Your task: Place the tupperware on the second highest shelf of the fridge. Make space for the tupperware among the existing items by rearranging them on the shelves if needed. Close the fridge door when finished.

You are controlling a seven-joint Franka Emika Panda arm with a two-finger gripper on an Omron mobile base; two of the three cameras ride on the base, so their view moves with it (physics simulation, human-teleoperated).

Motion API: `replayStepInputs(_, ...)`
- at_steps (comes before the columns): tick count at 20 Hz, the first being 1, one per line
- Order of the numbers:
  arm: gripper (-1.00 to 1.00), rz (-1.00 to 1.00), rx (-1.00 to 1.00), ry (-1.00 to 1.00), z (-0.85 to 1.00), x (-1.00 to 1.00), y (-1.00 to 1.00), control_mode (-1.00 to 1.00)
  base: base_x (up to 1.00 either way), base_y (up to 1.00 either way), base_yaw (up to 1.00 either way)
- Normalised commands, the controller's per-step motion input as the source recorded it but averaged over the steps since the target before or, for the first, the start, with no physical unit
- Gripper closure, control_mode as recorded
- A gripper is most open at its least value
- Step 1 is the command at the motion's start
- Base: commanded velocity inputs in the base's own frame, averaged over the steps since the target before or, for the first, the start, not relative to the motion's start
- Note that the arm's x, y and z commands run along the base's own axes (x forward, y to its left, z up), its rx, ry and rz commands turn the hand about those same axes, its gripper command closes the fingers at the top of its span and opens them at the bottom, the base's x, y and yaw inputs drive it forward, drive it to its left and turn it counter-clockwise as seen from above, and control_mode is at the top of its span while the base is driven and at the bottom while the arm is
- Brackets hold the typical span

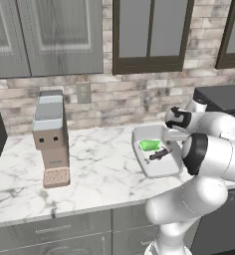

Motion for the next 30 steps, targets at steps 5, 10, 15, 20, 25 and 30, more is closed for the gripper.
replayStepInputs(5,-1.00,0.00,0.00,0.00,-0.49,0.22,0.00,-1.00,0.00,0.00,0.00)
replayStepInputs(10,-1.00,0.00,0.00,0.00,-0.48,0.19,0.00,-1.00,0.00,0.00,0.00)
replayStepInputs(15,1.00,0.00,0.00,0.00,-0.42,0.06,0.06,-1.00,0.00,0.00,0.00)
replayStepInputs(20,1.00,0.00,0.00,0.00,-0.22,-0.24,0.35,-1.00,0.00,0.00,0.00)
replayStepInputs(25,1.00,0.00,0.00,0.00,-0.04,-0.28,0.26,-1.00,0.00,0.00,0.00)
replayStepInputs(30,1.00,0.00,0.00,0.00,0.02,-0.07,0.04,-1.00,0.00,0.00,0.00)
